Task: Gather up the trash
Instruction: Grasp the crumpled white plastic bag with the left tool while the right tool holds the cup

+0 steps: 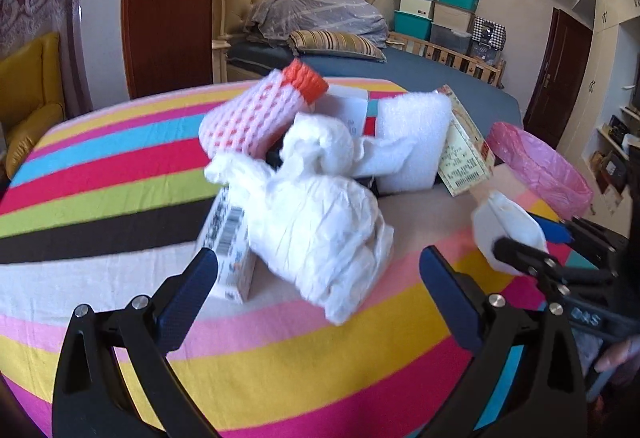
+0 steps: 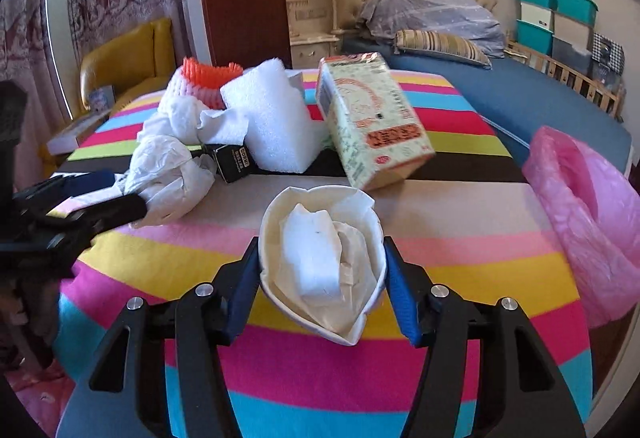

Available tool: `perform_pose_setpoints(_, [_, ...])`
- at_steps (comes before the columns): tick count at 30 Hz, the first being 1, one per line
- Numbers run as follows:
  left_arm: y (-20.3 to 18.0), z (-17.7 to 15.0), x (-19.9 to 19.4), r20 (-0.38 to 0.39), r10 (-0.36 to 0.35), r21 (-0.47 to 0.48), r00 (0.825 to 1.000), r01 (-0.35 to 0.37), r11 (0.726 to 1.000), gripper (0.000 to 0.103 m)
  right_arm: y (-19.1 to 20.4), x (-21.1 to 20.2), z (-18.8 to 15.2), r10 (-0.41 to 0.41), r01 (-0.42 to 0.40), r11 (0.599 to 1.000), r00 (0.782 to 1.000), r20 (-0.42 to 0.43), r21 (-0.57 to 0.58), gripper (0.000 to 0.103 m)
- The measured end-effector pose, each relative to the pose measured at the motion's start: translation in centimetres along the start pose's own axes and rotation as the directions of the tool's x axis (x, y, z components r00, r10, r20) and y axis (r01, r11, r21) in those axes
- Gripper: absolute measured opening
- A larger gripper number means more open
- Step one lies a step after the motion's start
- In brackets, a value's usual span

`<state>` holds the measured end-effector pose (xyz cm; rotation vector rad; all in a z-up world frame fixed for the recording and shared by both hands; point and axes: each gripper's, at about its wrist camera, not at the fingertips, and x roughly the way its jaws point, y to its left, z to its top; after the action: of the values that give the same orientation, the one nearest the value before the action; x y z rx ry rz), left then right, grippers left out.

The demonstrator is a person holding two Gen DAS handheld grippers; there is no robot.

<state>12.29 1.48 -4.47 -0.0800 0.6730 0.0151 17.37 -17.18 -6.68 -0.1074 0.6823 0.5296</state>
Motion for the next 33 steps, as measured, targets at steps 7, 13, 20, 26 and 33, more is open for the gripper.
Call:
perform_pose_setpoints(7, [-1.8,0.9,2.9,-0.076,0.039,0.046,0.996,-0.036,0.998,0.084,-2.0,-1.1,-0.7,0.013,-0.014,0.998,1.000,0.023,0.058,0.056])
perform_pose_setpoints(13, [-2.8,0.6,2.3,-0.054,0.024,0.107,0.998,-0.018,0.994,0.047,-1.9,-1.5,-1.5,0.030,-0.031,0.997,0.999,0.024,0.070,0.056])
perform_pose_setpoints(20, [-5.0,-1.5,-0.4,-0.006,-0.041,0.204,0.999,0.042,0.978,0.045,-1.1,-2.9,-2.3,0.031,-0.032,0.999,0.998,0.051,0.033,0.056])
perform_pose_setpoints(26, [-6.2,-3.4,-1.8,-0.006,-0.126,0.238,0.992,0.124,0.963,0.045,-2.0,-4.7,-3.2,0.004,-0.007,0.999,0.997,0.074,0.043,0.056])
perform_pose_setpoints(33, [-8.0,-3.5,-3.7,0.064,-0.159,0.304,0.985,0.132,0.943,0.045,-3.0,-5.8,-4.0,-0.005,-0.001,0.998,0.996,0.084,0.069,0.056])
